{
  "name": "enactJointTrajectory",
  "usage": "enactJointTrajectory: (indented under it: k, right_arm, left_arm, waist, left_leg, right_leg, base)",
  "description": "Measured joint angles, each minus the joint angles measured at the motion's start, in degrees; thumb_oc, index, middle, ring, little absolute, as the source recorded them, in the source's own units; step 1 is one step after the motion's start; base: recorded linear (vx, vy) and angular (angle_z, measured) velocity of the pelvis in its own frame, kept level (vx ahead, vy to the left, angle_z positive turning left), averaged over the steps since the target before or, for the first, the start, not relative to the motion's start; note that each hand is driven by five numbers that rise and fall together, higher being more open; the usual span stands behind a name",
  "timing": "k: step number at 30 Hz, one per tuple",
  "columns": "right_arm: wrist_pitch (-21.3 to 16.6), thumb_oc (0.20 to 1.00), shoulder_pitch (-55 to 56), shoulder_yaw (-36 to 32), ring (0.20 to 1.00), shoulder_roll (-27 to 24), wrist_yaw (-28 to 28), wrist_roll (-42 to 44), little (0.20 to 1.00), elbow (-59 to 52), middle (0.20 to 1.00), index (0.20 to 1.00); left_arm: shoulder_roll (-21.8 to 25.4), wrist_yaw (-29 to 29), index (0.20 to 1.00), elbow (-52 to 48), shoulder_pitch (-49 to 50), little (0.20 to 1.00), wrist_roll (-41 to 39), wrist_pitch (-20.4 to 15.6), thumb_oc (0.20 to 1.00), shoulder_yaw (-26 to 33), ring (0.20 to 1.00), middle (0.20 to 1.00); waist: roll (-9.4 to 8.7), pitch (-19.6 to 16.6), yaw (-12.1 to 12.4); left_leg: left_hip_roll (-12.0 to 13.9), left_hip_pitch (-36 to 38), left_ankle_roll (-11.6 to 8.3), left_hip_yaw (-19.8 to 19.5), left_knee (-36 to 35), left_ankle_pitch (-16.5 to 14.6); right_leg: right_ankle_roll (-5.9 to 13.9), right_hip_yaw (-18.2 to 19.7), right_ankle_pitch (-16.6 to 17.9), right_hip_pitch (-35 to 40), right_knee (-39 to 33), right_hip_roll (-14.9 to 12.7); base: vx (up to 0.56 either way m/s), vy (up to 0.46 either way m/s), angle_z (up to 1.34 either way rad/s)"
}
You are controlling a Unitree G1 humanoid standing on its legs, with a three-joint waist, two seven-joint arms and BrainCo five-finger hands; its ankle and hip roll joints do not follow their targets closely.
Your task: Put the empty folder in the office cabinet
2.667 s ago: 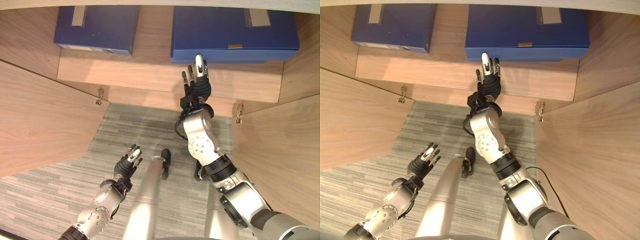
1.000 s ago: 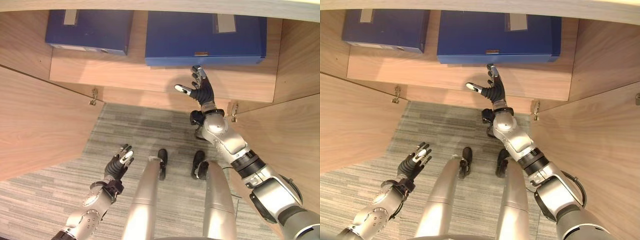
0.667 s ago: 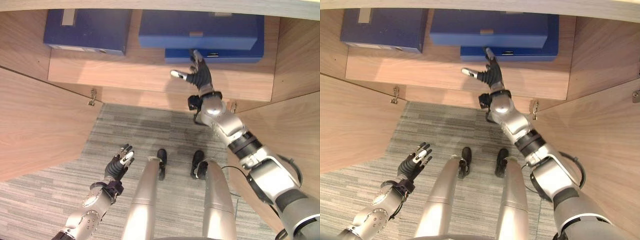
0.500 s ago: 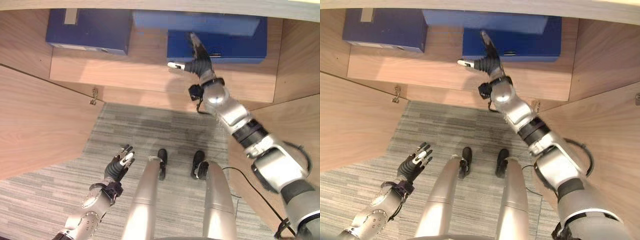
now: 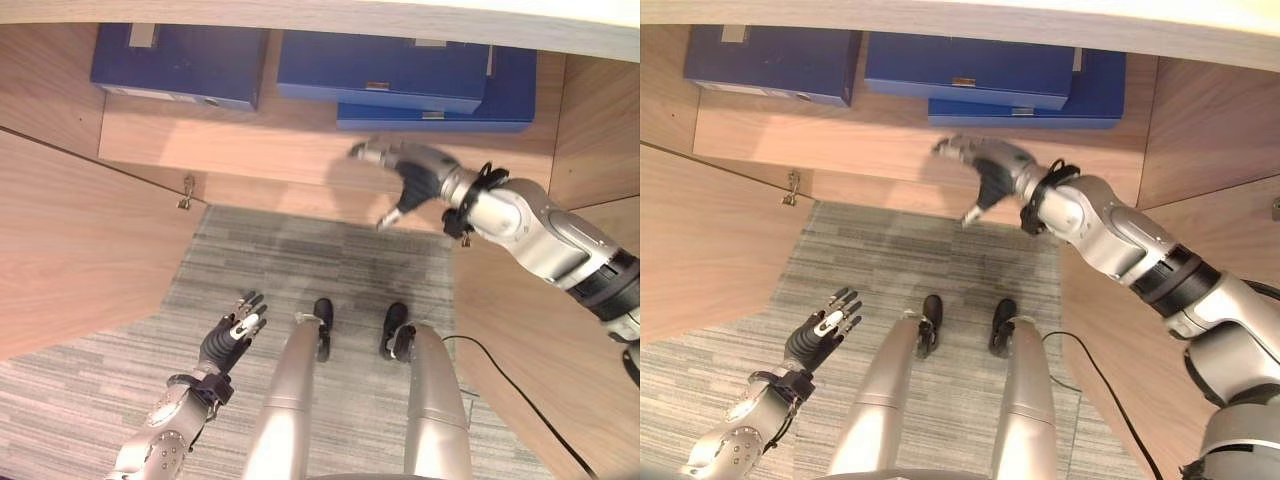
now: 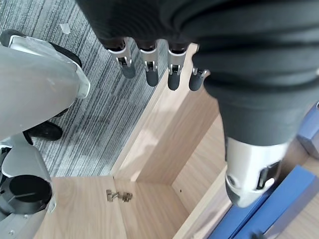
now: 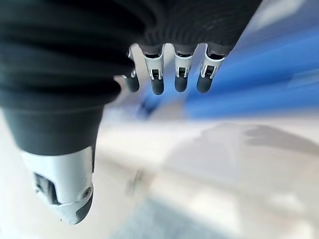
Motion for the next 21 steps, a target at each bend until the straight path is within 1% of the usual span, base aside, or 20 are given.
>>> enactJointTrajectory:
  k: [3,5,7,10,15,16,18,19,20,21]
  right_arm:
    - [-0.9,1.0,-0.1,2.3,1.0,-1.9,4.0,0.1,1.0,-0.1,1.0,1.0]
    - [-1.2,1.0,-0.4,3.2,1.0,-3.4,5.1,0.6,1.0,-0.4,1.0,1.0]
    - [-1.2,1.0,-2.1,4.9,1.0,-5.1,6.7,3.1,1.0,-1.5,1.0,1.0]
    - [-1.5,1.0,-3.2,6.6,1.0,-7.0,9.0,9.4,1.0,-4.8,1.0,1.0]
    - [-1.5,1.0,-3.3,7.3,1.0,-7.1,9.8,13.7,1.0,-5.1,1.0,1.0]
    - [-1.6,1.0,-2.6,6.4,1.0,-7.7,9.5,14.1,1.0,-5.1,1.0,1.0]
    - [-2.4,1.0,2.3,-0.2,1.0,-8.5,6.7,14.0,1.0,-5.0,1.0,1.0]
    - [-2.7,1.0,5.7,-4.9,1.0,-8.4,4.9,14.0,1.0,-4.5,1.0,1.0]
    - [-2.4,1.0,7.2,-7.3,1.0,-8.6,3.6,13.9,1.0,-4.1,1.0,1.0]
    - [-2.6,1.0,10.0,-11.2,1.0,-8.4,1.7,13.4,1.0,-4.0,1.0,1.0]
  left_arm:
    - [0.0,-1.0,1.0,-0.9,0.0,1.0,0.0,0.0,1.0,0.0,1.0,1.0]
    - [0.0,-1.3,1.0,-1.2,0.0,1.0,0.0,0.0,1.0,0.0,1.0,1.0]
    - [0.0,-1.6,1.0,-1.1,-0.1,1.0,0.0,-0.1,1.0,0.0,1.0,1.0]
    - [0.1,-1.9,1.0,-1.1,0.0,1.0,-0.1,-0.1,1.0,0.0,1.0,1.0]
    - [0.3,-3.0,1.0,-1.2,0.0,1.0,-0.2,-0.1,1.0,0.0,1.0,1.0]
    - [0.3,-3.0,1.0,-1.2,0.0,1.0,-0.2,-0.1,1.0,0.0,1.0,1.0]
    - [0.2,-2.9,1.0,-1.0,0.2,1.0,-0.2,-0.2,1.0,0.0,1.0,1.0]
    - [-0.1,-2.9,1.0,-0.8,0.2,1.0,-0.3,-0.3,1.0,0.1,1.0,1.0]
    - [-0.2,-2.8,1.0,-0.8,0.2,1.0,-0.3,-0.3,1.0,0.1,1.0,1.0]
    - [-0.3,-2.7,1.0,-0.6,0.2,1.0,-0.2,-0.3,1.0,0.2,1.0,1.0]
  waist:
    - [-0.02,0.0,0.1]
    - [-0.02,0.0,0.2]
    - [-0.1,-0.1,0.2]
    - [-0.51,-0.3,0.3]
    - [-0.78,-0.5,0.4]
    - [-0.79,-0.5,0.2]
    - [-0.83,-0.5,0.1]
    - [-0.84,-0.5,0.1]
    - [-0.87,-0.5,0.1]
    - [-0.88,-0.5,0.0]
  left_leg:
    - [-0.1,0.0,0.07,0.0,-0.1,0.1]
    - [-0.1,0.0,0.1,0.0,-0.1,0.1]
    - [-0.2,0.0,0.11,0.1,-0.1,0.1]
    - [-0.2,0.0,0.1,0.1,-0.4,0.1]
    - [-0.2,0.1,0.13,0.1,-0.5,0.1]
    - [-0.2,0.1,0.16,0.2,-0.6,0.1]
    - [-0.2,0.2,0.22,0.3,-0.8,0.2]
    - [-0.2,0.2,0.23,0.2,-0.8,0.2]
    - [-0.2,0.2,0.25,0.3,-0.8,0.2]
    - [-0.3,0.2,0.26,0.3,-0.8,0.2]
  right_leg:
    - [0.0,-0.1,0.0,0.0,0.0,-0.2]
    - [0.02,-0.1,0.0,0.0,0.0,-0.3]
    - [0.04,-0.1,0.0,0.0,-0.1,-0.3]
    - [0.04,-0.2,0.0,0.0,-0.2,-0.4]
    - [0.04,-0.1,0.0,0.0,-0.3,-0.4]
    - [0.05,-0.1,0.0,0.0,-0.4,-0.4]
    - [0.09,-0.1,0.1,0.1,-0.6,-0.5]
    - [0.11,-0.1,0.1,0.2,-0.7,-0.5]
    - [0.12,-0.1,0.1,0.2,-0.8,-0.5]
    - [0.15,-0.1,0.1,0.2,-0.9,-0.5]
  base:
    - [0.0,0.0,0.0]
    - [0.0,0.0,0.0]
    - [0.0,0.0,0.0]
    - [0.0,0.0,0.0]
    - [0.0,0.0,0.0]
    - [0.0,0.0,0.0]
    - [0.0,0.0,0.0]
    - [0.0,0.0,0.0]
    - [0.0,0.0,0.0]
    - [0.0,0.0,0.0]
